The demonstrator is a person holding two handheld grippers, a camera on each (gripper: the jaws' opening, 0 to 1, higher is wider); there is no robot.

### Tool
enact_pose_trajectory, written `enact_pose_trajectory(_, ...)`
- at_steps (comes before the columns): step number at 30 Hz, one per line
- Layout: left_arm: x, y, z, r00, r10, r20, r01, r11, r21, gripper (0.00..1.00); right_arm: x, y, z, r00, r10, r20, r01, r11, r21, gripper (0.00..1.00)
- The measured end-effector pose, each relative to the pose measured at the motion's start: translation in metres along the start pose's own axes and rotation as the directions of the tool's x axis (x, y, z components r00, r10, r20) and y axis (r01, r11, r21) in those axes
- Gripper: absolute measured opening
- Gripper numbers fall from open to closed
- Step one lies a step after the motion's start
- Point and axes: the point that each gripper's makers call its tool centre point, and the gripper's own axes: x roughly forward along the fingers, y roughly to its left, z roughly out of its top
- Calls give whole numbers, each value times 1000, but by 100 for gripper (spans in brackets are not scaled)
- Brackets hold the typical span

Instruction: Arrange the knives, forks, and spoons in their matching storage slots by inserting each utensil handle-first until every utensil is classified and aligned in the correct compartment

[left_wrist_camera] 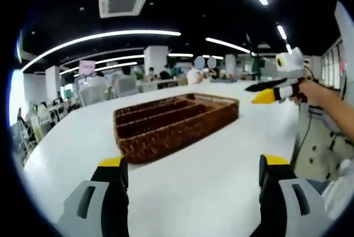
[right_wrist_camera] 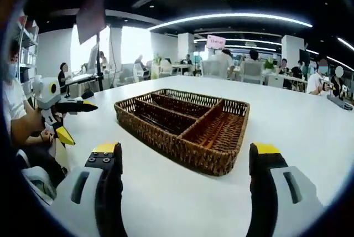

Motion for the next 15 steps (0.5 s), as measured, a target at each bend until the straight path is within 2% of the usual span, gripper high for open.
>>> enact_pose_trajectory(2,0,4,3,1000,21,19,-20,1000,-18,100,-3,5,-1,1000,7,7,-7,1000,-7,100)
enact_pose_trajectory(4,-1,5,4,999,29,33,-28,999,-38,100,-6,4,-2,1000,-14,20,14,1000,-12,100)
enact_pose_trajectory(7,0,9,-1,998,57,7,-57,998,-27,100,-9,1,-7,999,-32,39,32,999,-7,100)
enact_pose_trajectory(10,1,9,-3,998,68,2,-68,997,-20,100,-11,2,-16,999,-26,29,25,1000,17,100)
enact_pose_trajectory(15,0,10,-3,997,75,-6,-75,997,-17,100,-14,2,-17,999,-34,37,34,999,4,100)
